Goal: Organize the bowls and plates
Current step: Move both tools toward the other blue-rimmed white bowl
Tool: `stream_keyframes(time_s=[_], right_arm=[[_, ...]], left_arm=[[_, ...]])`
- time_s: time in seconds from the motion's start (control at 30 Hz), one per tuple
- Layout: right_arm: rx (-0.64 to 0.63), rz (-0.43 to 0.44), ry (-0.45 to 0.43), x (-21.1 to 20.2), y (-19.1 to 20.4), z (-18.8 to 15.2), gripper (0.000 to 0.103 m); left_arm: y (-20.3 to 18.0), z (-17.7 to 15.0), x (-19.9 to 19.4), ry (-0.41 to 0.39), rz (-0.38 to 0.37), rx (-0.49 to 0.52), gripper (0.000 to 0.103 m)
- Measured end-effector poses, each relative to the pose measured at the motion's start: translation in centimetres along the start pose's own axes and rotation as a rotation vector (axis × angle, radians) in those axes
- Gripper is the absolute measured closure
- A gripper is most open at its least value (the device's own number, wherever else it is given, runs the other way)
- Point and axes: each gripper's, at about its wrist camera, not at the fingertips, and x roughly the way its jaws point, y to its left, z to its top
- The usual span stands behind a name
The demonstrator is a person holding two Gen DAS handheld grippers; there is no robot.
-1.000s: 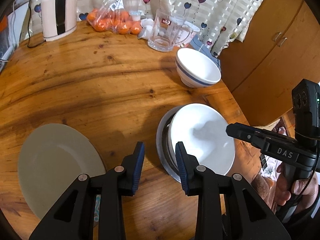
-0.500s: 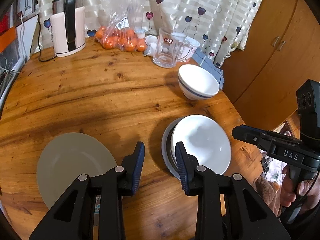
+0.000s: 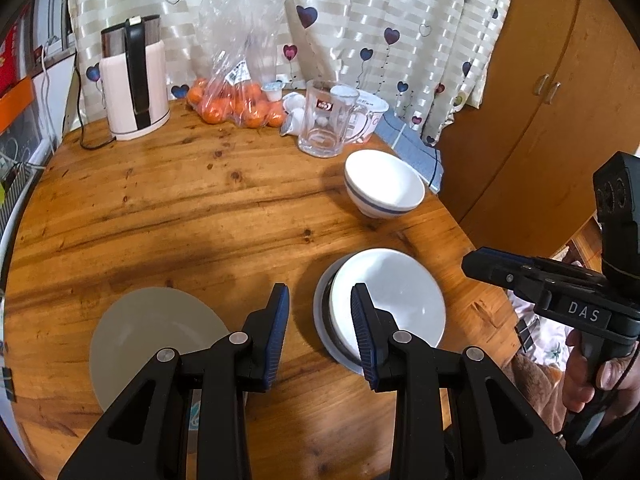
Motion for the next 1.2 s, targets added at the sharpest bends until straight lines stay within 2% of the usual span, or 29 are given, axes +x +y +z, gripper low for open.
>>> stream_keyframes(time_s=[0.83,1.2], right_arm=[[0.006,-0.028,-0.060,-0.6,-1.8,3.1,0.072],[0.025,-0.050,-0.064,0.1,-3.3,4.4,0.072]], left_arm=[[-1.7,4.5,0.8,-0.028,-0.064,0.052,0.071],[-1.9,6.7,2.9,-0.010,-0.083,0.056,0.071]])
